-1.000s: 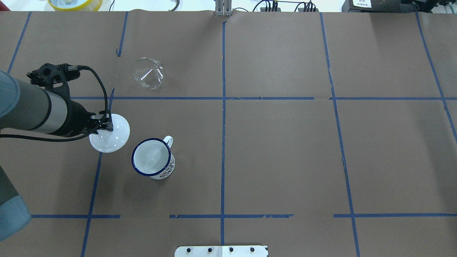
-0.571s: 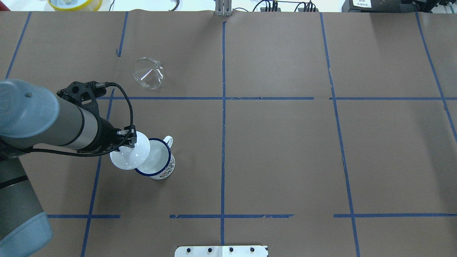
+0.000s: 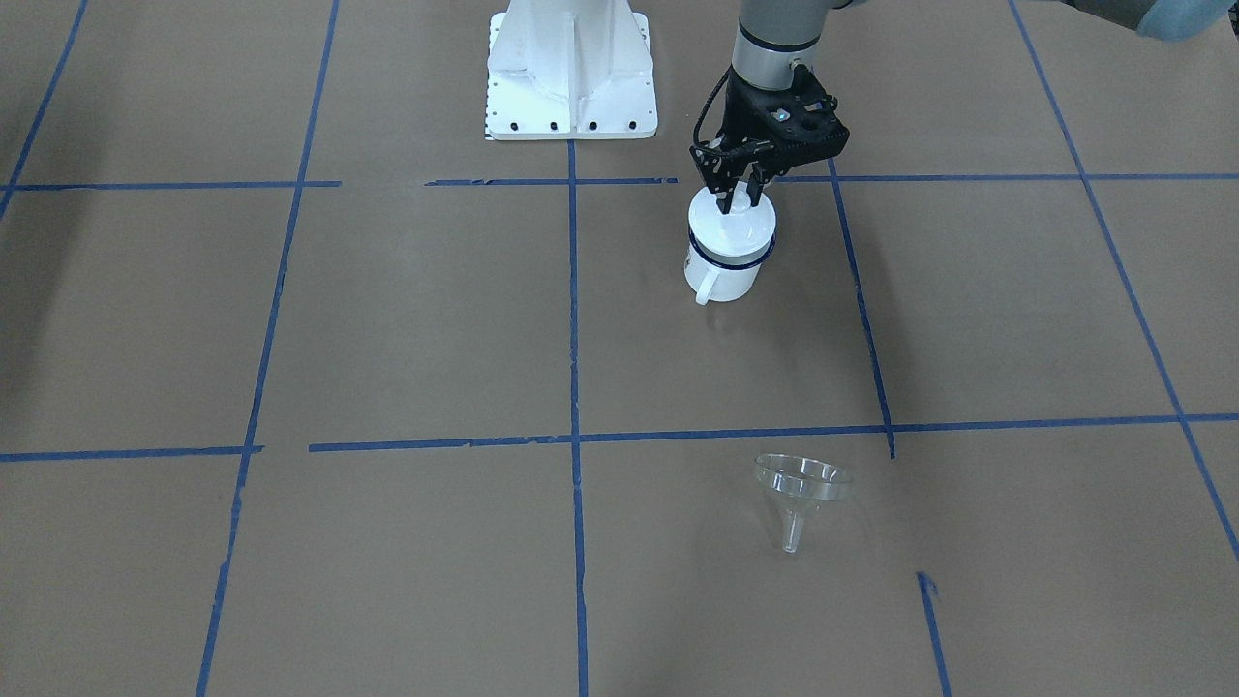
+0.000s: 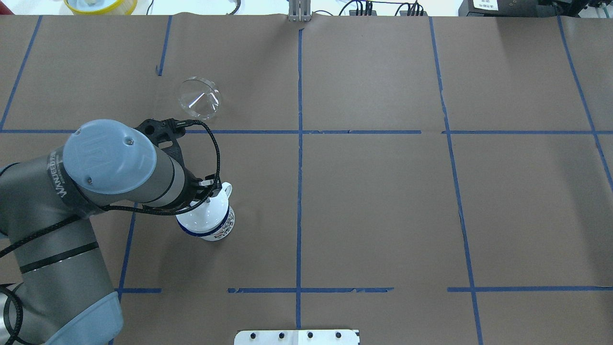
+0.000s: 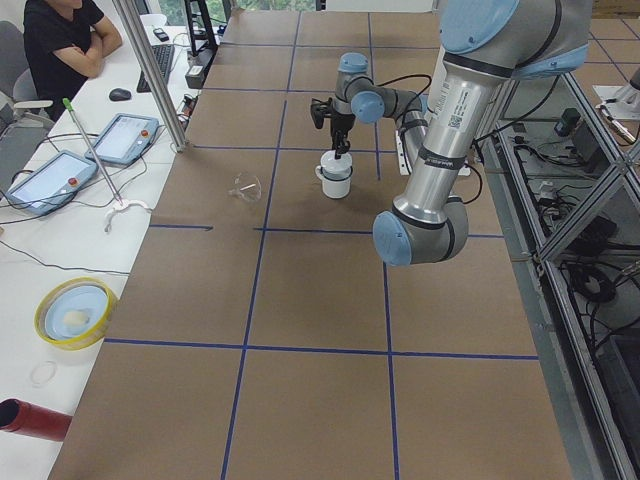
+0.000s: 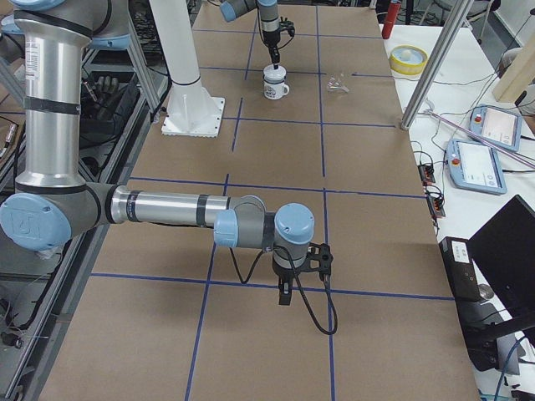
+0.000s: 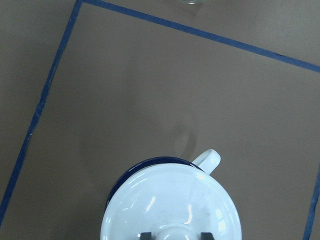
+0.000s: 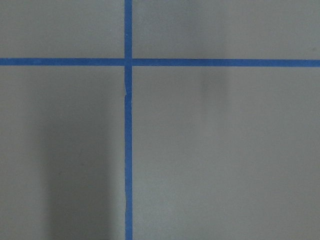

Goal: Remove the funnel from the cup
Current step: 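Hold the lid seated on the mug with the left gripper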

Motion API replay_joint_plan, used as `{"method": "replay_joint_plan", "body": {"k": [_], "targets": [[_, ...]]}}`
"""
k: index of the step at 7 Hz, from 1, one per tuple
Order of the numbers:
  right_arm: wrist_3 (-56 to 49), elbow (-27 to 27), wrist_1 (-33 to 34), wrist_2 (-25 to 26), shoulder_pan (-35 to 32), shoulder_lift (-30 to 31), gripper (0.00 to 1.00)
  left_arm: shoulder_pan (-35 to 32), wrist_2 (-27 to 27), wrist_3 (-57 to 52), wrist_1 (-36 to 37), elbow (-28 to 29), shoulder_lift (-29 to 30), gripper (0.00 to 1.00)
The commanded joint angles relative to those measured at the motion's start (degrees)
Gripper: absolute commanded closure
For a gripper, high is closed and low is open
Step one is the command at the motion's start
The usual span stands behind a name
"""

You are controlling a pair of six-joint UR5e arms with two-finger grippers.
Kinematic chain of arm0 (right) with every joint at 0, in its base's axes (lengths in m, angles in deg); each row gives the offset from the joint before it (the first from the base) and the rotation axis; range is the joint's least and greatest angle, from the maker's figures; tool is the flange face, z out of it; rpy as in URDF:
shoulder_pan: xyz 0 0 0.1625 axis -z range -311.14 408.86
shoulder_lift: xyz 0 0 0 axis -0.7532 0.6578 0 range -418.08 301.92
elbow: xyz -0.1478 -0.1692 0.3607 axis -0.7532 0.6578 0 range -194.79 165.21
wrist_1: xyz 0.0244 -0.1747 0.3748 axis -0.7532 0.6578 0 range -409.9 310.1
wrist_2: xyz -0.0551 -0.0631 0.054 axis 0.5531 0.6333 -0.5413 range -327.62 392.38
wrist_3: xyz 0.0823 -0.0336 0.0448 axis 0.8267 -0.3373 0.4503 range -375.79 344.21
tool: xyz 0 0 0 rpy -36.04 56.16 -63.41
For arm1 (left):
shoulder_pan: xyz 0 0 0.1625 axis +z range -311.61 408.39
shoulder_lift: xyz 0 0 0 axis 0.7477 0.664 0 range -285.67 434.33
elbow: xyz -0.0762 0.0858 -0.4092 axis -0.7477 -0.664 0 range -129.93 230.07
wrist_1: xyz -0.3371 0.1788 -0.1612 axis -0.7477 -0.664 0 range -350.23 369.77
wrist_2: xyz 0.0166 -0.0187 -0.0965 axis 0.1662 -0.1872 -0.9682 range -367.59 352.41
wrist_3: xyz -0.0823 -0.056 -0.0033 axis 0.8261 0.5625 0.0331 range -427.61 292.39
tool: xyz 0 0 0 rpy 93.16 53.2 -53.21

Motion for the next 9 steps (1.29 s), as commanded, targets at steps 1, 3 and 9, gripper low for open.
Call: {"method": "replay_joint_plan", "body": {"k": [1,3,9], "targets": [[0.0,0.0,0.0,0.0,0.0,0.0,0.0,0.03,0.1,-0.15,-1.41,1.03,-0.08,1.0],[0.0,0.0,0.0,0.0,0.0,0.0,0.0,-0.06,0.1,-0.68,-2.03,1.3,-0.52,1.0],[0.0,0.0,0.0,0.0,0.0,0.0,0.0,-0.32,0.1,-0.94,-2.03,1.21,-0.7,1.0]]}}
